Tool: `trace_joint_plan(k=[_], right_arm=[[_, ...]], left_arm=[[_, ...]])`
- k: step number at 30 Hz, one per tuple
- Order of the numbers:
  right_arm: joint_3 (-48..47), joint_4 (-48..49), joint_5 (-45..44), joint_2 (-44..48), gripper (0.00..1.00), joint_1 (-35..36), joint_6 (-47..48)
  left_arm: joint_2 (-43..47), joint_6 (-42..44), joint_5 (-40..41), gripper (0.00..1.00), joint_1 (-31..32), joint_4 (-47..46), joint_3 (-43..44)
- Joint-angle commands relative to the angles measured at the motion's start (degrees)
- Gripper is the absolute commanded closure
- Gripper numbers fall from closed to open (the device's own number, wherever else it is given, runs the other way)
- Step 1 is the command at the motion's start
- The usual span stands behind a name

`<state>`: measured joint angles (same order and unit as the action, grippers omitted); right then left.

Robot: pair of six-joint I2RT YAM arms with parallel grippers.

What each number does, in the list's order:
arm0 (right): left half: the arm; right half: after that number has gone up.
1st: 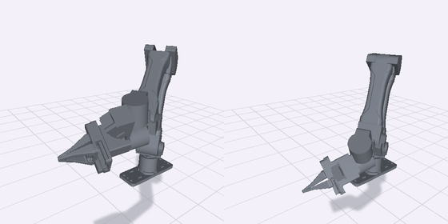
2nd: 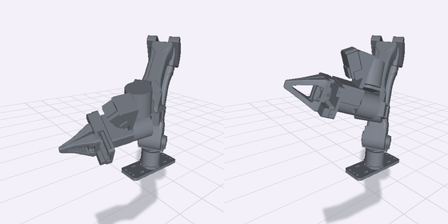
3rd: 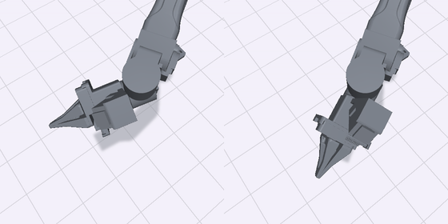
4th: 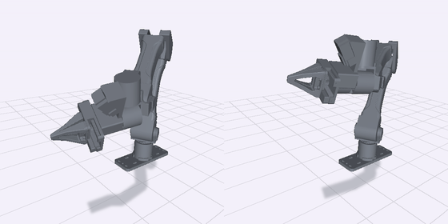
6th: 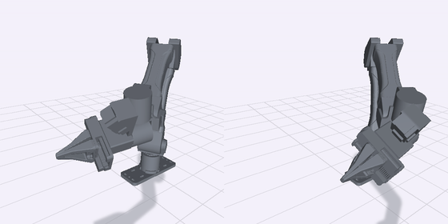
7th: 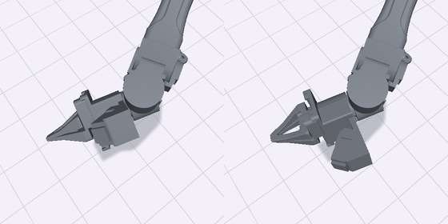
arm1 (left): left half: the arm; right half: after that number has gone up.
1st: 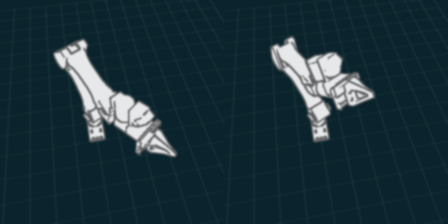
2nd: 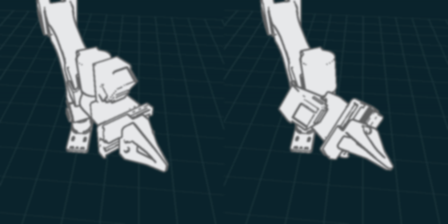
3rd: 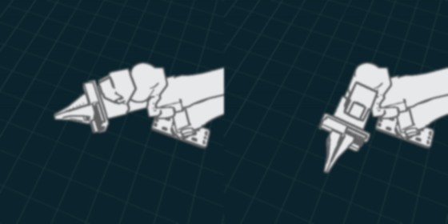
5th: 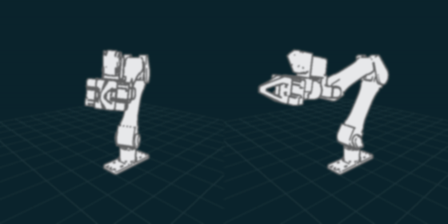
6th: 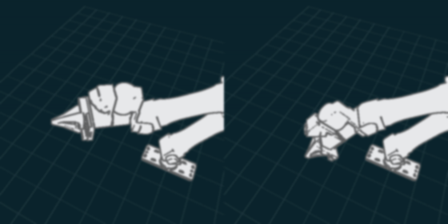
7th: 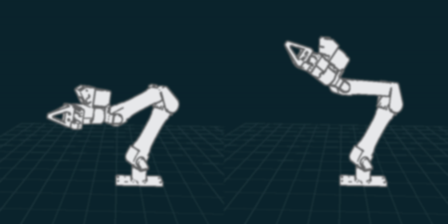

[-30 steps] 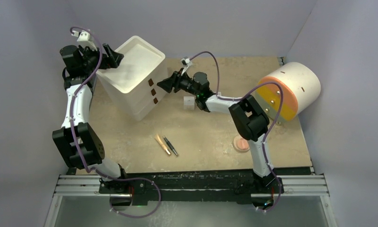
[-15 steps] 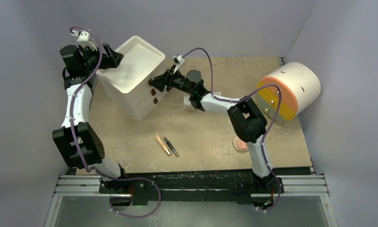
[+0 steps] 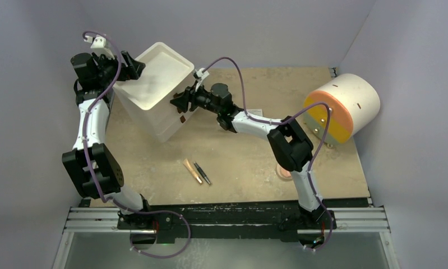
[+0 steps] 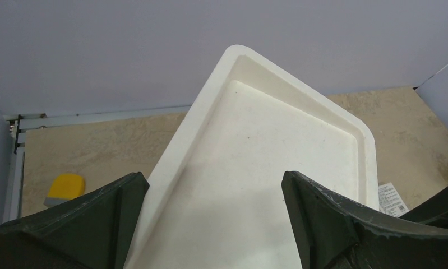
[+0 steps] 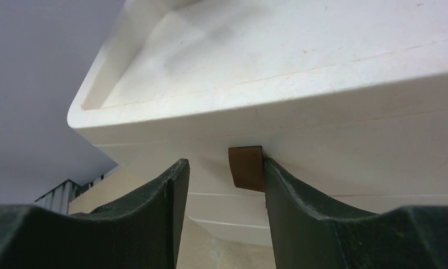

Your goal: Organize the makeup

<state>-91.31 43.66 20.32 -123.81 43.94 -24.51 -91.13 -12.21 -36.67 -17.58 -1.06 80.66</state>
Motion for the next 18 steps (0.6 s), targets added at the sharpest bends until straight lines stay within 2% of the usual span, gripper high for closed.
trace_joint_plan(k=[1,8,11,18], right_arm=[[-3.63,-1.55,-3.72,-0.62,0.51,2.03,5.49],[-4.82,-3.08,-5.07,-1.27,0.81,2.64,7.00],[-5.18,-3.84,-5.49,-1.40,0.99,2.64,7.32],[-2.34,-4.71,-7.70,0.74,1.00,2.64,9.57]], left_arm=[[-0.84,0.69,-0.54,0.02,-0.01,3.10,1.67],[-0.93,0.87,-0.17,0.02,-0.04,3.26,1.69],[-1.12,0.87,-0.16,0.02,0.00,3.37,1.84],[-1.54,0.87,-0.08,0.02,0.00,3.53,2.20]])
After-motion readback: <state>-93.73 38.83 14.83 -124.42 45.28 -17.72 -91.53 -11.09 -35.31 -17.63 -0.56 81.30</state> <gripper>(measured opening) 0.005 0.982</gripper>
